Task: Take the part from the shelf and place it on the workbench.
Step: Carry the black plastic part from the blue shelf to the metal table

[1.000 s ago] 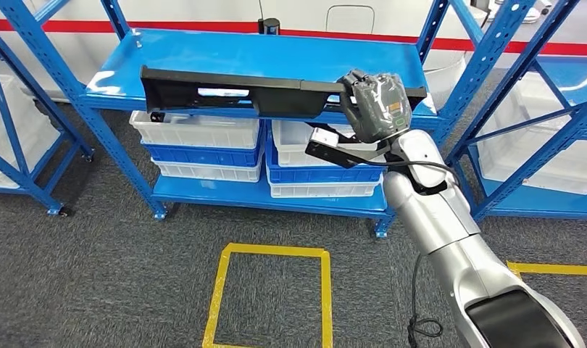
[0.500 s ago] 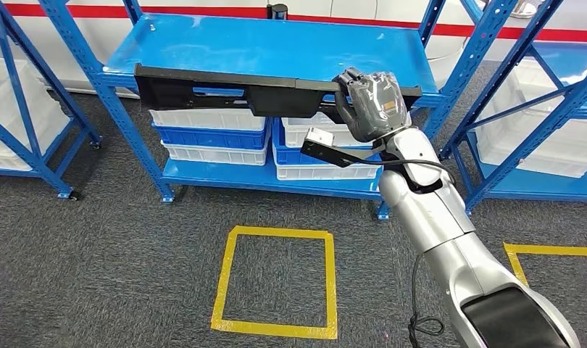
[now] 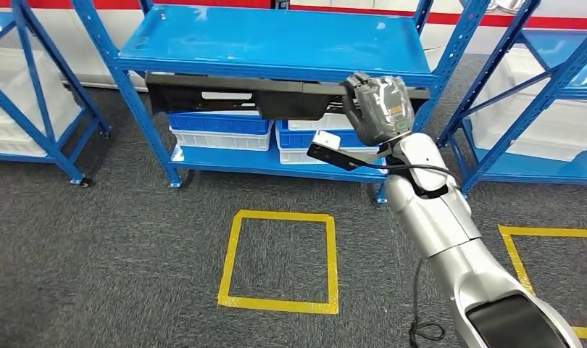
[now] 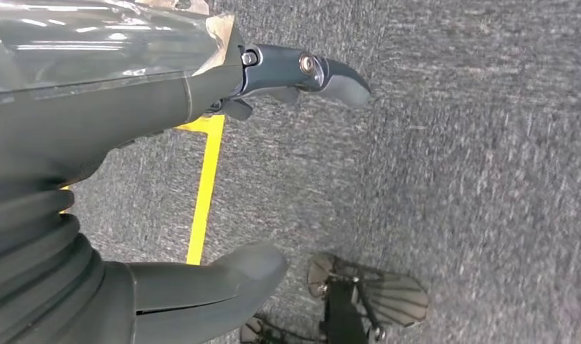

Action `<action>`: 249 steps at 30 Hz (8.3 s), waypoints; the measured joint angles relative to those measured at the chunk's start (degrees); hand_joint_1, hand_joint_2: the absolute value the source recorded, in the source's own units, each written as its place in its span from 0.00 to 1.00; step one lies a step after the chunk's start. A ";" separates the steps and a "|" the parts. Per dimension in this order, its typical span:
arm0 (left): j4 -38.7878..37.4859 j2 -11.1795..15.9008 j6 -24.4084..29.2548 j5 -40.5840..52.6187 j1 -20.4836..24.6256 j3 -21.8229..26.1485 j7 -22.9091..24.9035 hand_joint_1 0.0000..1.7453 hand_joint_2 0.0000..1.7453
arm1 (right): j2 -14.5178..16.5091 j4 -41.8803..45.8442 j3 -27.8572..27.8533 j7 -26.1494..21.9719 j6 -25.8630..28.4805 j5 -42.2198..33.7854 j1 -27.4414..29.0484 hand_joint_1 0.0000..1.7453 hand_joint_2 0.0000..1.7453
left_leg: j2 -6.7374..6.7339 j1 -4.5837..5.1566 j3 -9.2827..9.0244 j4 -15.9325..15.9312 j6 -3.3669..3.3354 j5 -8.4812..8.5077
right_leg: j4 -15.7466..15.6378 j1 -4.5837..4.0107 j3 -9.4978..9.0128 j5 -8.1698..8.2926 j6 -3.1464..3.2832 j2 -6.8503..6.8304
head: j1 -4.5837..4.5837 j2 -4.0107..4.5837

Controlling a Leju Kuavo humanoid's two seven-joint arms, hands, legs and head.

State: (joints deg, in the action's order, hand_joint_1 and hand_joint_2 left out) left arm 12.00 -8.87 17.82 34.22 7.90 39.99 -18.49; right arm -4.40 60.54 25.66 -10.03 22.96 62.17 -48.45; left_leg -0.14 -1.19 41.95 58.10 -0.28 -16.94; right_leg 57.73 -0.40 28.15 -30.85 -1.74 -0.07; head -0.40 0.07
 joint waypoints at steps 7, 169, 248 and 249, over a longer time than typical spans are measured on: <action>-0.01 0.12 0.01 -0.01 0.01 0.01 0.21 0.00 1.00 | 0.11 0.01 -0.01 0.15 -0.56 0.31 0.32 1.00 1.00 | 0.32 -0.35 2.85 14.44 1.49 -11.81 | 0.07 0.81 5.70 5.99 2.55 -0.39 | -0.38 0.00; 0.39 -0.56 1.12 0.16 -2.64 4.60 -5.61 0.00 1.00 | -16.38 4.44 -9.78 1.32 -3.30 -3.40 -4.43 1.00 1.00 | -4.49 0.24 -7.88 0.48 -0.05 -8.86 | 1.26 1.98 7.08 5.62 -2.86 -3.35 | 0.41 0.00; 0.34 -2.11 4.55 7.96 1.15 1.62 -7.26 0.00 1.00 | -23.89 10.10 -23.86 -2.58 2.52 -6.67 20.11 1.00 1.00 | 3.20 1.22 -9.66 -0.06 -2.46 -10.53 | -0.19 1.86 8.73 8.55 -0.72 7.97 | 0.75 0.00; 0.34 -2.13 4.57 8.00 1.18 1.61 -7.26 0.00 1.00 | -23.91 9.74 -23.75 -2.55 2.57 -6.61 19.88 1.00 1.00 | 2.58 1.23 -9.81 -0.56 -2.69 -10.14 | 0.22 1.78 9.16 8.38 -0.88 7.23 | 0.76 0.00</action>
State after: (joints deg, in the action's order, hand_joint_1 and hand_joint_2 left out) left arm 12.35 -11.00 22.40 42.22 9.08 41.60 -25.75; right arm -28.32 70.28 1.91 -12.58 25.53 55.57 -28.57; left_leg 2.43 0.05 32.13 57.54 -2.97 -27.08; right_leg 57.96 1.37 37.31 -22.47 -2.62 7.16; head 0.35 0.07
